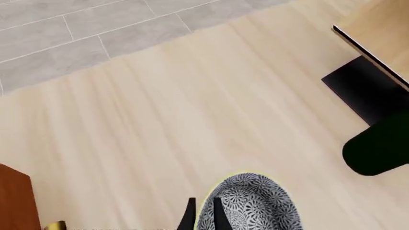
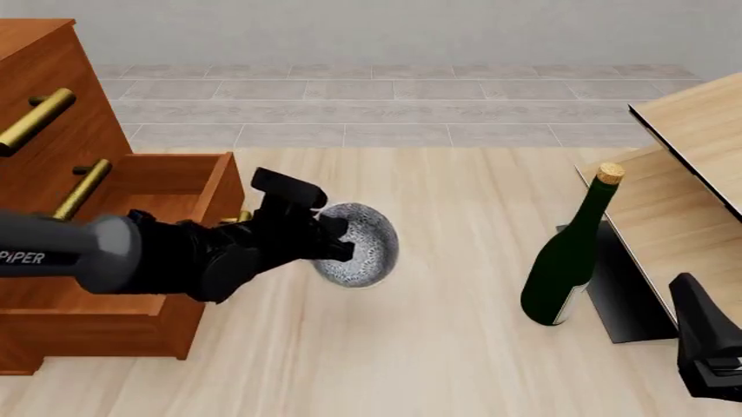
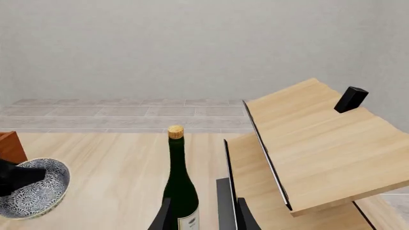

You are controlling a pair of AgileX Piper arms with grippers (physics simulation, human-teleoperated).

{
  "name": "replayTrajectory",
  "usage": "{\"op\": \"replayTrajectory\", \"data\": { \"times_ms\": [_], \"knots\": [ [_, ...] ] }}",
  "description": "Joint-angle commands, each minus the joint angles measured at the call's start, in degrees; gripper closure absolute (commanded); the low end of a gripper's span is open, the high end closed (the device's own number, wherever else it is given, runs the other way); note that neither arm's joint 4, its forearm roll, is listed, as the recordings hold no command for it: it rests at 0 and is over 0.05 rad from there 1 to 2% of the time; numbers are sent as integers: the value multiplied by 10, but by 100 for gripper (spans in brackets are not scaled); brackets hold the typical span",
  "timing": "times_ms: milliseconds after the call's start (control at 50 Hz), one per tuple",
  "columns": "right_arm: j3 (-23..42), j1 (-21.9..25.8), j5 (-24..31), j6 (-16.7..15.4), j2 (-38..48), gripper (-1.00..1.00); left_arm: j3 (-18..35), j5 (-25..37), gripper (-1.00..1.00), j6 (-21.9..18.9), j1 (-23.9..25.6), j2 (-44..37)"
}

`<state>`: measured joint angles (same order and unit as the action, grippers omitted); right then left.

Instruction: Put the bowl on top of the cabinet.

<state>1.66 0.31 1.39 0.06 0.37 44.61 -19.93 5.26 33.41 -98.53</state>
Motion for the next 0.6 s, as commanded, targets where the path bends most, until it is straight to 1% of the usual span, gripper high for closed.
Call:
{"op": "replayTrajectory", "data": {
  "times_ms": [20,60,120,140,160,220,260,280,300,320,340,360,400,420,440,480,520,540,580,600],
  "knots": [
    [0,0,0,0,0,-100,-14,24,100,7,-3,84],
    [0,0,0,0,0,-100,-15,33,100,15,-7,106],
    [0,0,0,0,0,-100,-20,45,100,14,-15,145],
    [0,0,0,0,0,-100,-21,48,100,7,-19,159],
    [0,0,0,0,0,-100,-21,54,100,15,-22,169],
    [0,0,0,0,0,-100,-21,66,100,13,-26,193],
    [0,0,0,0,0,-100,-19,79,100,20,-28,212],
    [0,0,0,0,0,-100,-23,78,100,11,-30,229],
    [0,0,0,0,0,-100,-17,88,100,23,-42,232],
    [0,0,0,0,0,-100,-17,88,100,23,-42,232],
    [0,0,0,0,0,-100,-16,92,100,9,-50,256],
    [0,0,0,0,0,-100,-12,99,100,19,-58,260],
    [0,0,0,0,0,-100,-10,108,100,16,-62,276],
    [0,0,0,0,0,-100,-8,114,100,18,-72,288],
    [0,0,0,0,0,-100,-7,119,100,20,-66,292],
    [0,0,0,0,0,-100,-5,123,100,26,-83,310],
    [0,0,0,0,0,-100,-5,128,100,15,-82,326],
    [0,0,0,0,0,-100,-1,134,100,28,-99,330],
    [0,0,0,0,0,-100,-1,134,100,25,-101,336],
    [0,0,0,0,0,-100,0,137,100,12,-113,356]
  ]
}}
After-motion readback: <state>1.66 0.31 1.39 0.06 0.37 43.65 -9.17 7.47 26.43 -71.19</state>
